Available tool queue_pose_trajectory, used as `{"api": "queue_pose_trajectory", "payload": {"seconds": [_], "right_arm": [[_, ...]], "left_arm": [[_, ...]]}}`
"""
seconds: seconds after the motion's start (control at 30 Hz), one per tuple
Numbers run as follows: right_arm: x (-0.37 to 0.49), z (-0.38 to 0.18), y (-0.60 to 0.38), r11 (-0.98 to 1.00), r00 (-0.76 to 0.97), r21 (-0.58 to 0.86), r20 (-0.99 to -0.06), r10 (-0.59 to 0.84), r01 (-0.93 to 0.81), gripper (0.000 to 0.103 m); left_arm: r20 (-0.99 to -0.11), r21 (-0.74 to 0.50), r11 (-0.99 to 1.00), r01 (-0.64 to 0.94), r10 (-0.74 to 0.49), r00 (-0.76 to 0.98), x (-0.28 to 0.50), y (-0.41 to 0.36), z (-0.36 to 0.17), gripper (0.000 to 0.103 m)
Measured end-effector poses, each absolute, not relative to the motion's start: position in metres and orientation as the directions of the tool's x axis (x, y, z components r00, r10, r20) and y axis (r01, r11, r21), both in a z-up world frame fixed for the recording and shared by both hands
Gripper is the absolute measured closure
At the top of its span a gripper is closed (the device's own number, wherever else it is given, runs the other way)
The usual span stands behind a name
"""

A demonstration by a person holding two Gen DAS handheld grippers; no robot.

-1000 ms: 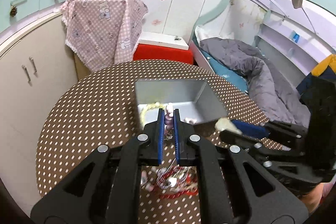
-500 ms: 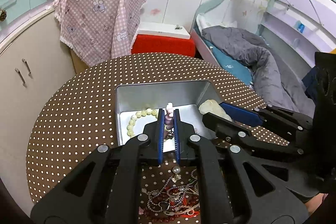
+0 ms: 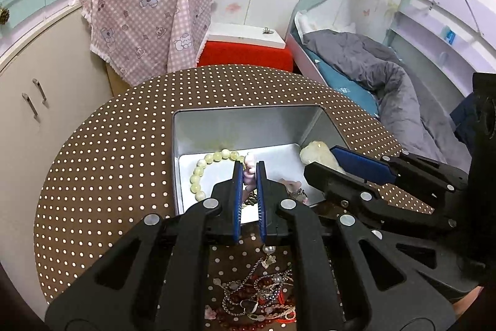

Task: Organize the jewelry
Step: 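Lower both held items into the gray box and open both tools, then withdraw both tools from the box back over the jewelry pile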

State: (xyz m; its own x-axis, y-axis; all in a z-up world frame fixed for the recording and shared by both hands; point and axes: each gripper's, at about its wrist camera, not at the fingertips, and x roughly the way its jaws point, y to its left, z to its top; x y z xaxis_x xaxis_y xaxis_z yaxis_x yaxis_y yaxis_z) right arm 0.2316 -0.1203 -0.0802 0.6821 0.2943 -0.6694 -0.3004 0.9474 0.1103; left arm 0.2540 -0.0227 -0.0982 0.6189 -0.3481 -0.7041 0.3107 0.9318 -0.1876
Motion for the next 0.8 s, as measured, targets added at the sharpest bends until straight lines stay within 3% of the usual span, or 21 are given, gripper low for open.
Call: {"api": "queue_pose_trajectory", "payload": {"seconds": [0.4, 0.47, 0.57, 0.7, 0.8], "right_arm": [[0.228, -0.083, -0.118, 0.944, 0.681, 0.135, -0.662, 0.313, -0.302, 0.075], [0.224, -0.082, -0.12, 0.943, 0.687, 0.146, -0.652, 0.32, -0.3, 0.075], [0.217, -0.076, -0.124, 0.943, 0.702, 0.156, -0.634, 0.323, -0.293, 0.071], [0.2, -0.066, -0.13, 0.941, 0.72, 0.165, -0.609, 0.333, -0.295, 0.065], [0.187, -0.06, -0.131, 0.938, 0.731, 0.171, -0.59, 0.342, -0.301, 0.061]], "left_arm": [[-0.718, -0.152, 0.939, 0.308, -0.319, 0.618, 0.245, -0.023, -0.098, 0.093], [-0.716, -0.141, 0.945, 0.295, -0.303, 0.629, 0.243, -0.02, -0.097, 0.072], [-0.694, -0.142, 0.95, 0.278, -0.296, 0.656, 0.237, -0.014, -0.09, 0.056], [-0.655, -0.137, 0.951, 0.278, -0.298, 0.694, 0.22, -0.008, -0.075, 0.045], [-0.628, -0.134, 0.95, 0.284, -0.303, 0.717, 0.204, -0.002, -0.065, 0.045]]}}
